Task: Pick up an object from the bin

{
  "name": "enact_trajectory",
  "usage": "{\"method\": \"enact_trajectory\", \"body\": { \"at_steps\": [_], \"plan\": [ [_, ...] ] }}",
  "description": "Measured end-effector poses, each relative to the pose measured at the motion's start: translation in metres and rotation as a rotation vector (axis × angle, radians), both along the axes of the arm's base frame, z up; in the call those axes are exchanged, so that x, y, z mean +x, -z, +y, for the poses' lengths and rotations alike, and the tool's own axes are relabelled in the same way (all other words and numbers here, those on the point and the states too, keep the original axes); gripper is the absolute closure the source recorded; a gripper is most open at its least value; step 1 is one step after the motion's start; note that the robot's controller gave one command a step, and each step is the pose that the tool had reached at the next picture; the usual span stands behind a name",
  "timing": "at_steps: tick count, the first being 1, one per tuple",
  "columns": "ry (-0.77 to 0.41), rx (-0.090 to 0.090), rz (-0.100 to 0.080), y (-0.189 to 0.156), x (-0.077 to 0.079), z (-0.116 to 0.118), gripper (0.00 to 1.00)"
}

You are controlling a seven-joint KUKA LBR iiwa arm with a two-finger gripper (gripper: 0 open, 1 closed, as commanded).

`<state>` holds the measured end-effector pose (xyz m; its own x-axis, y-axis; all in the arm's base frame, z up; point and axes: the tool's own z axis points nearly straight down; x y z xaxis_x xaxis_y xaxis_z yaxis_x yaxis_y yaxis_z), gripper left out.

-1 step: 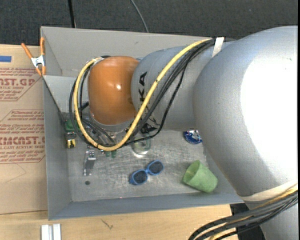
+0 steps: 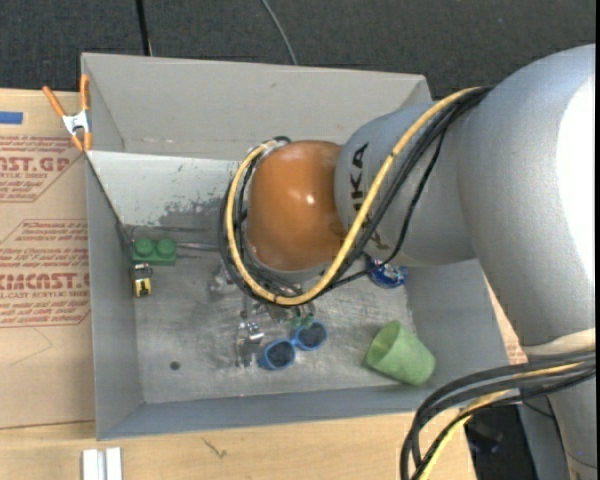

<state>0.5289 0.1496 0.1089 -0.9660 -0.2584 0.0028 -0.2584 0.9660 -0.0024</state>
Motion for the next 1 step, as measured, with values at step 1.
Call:
{"method": "enact_trajectory", "body": {
  "at_steps": [1],
  "plan": [
    [-0.360,0.009,-0.014,0.0353,0.0224,-0.0688,0.00]
  ]
}}
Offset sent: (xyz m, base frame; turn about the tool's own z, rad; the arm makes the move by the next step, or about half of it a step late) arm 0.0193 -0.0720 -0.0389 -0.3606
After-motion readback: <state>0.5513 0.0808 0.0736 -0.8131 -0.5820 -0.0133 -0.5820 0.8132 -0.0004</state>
